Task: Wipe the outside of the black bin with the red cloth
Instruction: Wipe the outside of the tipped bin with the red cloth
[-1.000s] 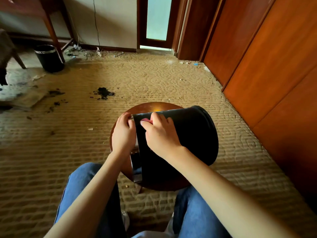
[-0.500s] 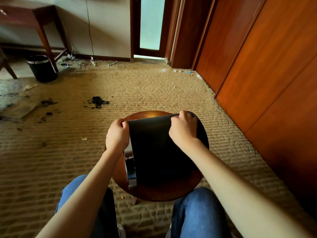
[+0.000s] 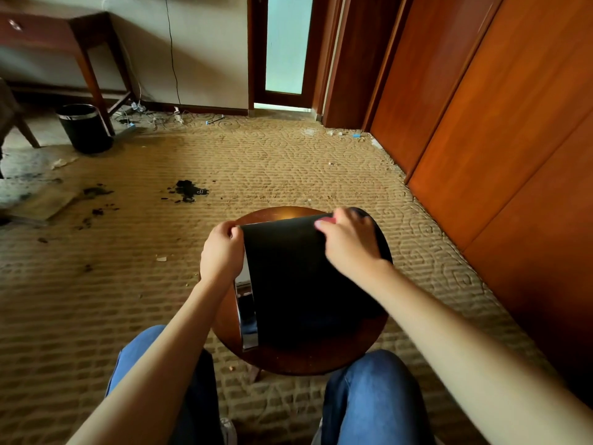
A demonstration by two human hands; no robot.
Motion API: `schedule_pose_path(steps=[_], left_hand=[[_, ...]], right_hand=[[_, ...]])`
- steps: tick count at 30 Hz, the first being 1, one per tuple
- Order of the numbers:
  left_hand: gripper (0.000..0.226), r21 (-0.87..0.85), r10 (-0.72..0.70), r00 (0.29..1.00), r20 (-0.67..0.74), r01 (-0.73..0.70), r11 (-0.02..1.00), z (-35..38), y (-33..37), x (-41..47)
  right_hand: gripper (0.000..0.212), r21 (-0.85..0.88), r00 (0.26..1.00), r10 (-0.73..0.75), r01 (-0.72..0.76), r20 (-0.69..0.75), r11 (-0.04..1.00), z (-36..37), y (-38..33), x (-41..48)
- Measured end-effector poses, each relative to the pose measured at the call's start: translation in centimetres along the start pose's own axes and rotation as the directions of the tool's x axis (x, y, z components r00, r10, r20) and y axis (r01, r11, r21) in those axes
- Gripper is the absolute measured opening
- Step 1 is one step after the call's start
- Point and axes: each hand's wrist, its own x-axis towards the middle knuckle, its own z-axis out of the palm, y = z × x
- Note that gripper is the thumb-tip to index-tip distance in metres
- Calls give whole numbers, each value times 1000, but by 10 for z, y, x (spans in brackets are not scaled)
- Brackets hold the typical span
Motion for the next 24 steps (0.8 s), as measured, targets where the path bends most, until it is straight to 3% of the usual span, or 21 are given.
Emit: schedule_pose_path(steps=[3, 5, 8, 13, 16, 20, 24], left_hand=[[34, -27, 4, 1000, 2, -4, 1000, 1, 0, 0], [33, -30, 19, 1000, 5, -18, 999, 2, -1, 1], [34, -36, 18, 1000, 6, -18, 999, 2, -2, 1], [33, -20, 33, 999, -13, -33, 999, 2, -2, -2], [33, -25, 33, 999, -10, -34, 999, 1, -4, -2], [34, -54, 29, 1000, 11, -28, 998, 1, -6, 0], [33, -65, 44, 999, 15, -43, 997, 2, -8, 0]], right_hand=[[38, -40, 973, 231, -230, 8, 972, -6, 41, 0], [35, -38, 960, 279, -278, 30, 960, -6, 36, 1], [33, -76, 986, 167, -165, 21, 983, -6, -2, 3], [37, -19, 986, -163, 162, -29, 987, -2, -78, -7], [44, 41, 971, -236, 237, -19, 971, 2, -71, -9], [39, 47, 1000, -8, 7, 17, 999, -11, -3, -7], [38, -28, 974, 228, -228, -2, 973, -10, 42, -10]])
